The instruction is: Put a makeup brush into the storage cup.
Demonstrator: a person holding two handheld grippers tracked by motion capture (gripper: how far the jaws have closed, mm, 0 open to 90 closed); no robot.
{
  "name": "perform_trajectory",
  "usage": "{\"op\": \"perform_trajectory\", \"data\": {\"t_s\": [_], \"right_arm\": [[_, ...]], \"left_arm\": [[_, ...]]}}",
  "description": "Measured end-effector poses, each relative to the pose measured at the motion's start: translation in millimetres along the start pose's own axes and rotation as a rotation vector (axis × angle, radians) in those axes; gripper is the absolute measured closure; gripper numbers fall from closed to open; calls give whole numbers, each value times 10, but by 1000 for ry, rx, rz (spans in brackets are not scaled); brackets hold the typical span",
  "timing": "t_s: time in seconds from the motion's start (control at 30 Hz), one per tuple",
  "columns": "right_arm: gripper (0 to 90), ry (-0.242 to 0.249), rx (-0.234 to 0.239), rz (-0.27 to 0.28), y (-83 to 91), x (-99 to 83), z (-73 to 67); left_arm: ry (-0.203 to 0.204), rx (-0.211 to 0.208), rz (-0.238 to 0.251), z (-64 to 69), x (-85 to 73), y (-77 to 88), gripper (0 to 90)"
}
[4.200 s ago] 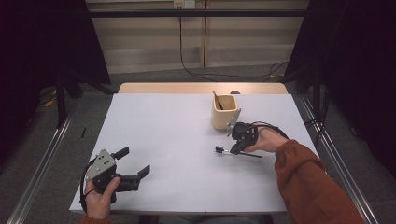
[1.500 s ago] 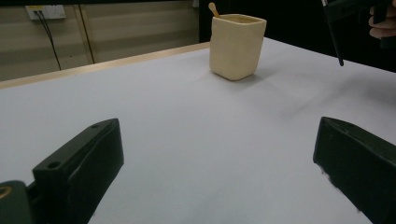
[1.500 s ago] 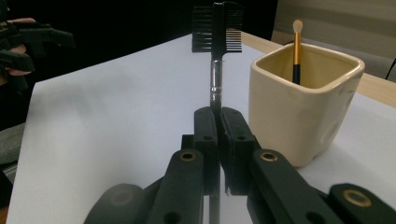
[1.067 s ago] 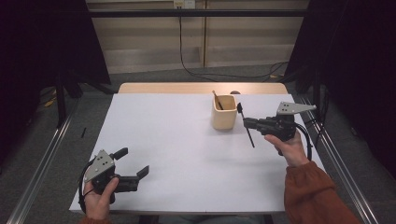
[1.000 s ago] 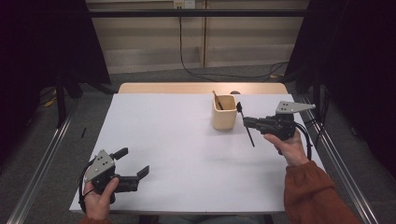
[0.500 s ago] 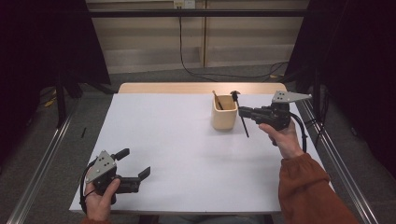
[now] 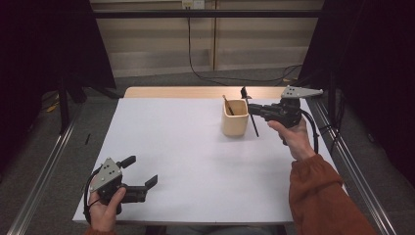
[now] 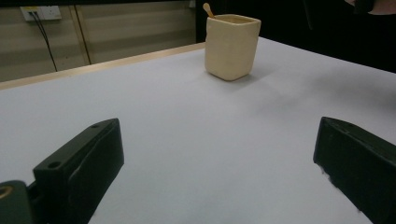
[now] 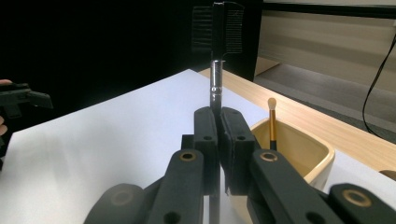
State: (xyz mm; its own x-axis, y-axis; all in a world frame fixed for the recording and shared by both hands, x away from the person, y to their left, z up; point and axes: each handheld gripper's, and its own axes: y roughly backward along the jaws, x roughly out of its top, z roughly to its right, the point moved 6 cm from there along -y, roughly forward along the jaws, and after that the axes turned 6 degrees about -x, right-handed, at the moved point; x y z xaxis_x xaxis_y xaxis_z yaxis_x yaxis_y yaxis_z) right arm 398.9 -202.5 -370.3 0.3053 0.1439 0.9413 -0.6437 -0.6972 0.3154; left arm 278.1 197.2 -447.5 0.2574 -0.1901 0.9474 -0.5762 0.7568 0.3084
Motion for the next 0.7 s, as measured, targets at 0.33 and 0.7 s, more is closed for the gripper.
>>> {"op": "perform_trajectory", "data": {"t_s": [0.33, 0.7], "right_arm": [[858, 6, -13, 19, -64, 99, 55], [858, 24, -3, 29, -188, 247, 56]], "left_arm": [[-7, -7, 4, 18, 4, 0, 18], [-3, -30, -3, 42, -4, -20, 16]]}}
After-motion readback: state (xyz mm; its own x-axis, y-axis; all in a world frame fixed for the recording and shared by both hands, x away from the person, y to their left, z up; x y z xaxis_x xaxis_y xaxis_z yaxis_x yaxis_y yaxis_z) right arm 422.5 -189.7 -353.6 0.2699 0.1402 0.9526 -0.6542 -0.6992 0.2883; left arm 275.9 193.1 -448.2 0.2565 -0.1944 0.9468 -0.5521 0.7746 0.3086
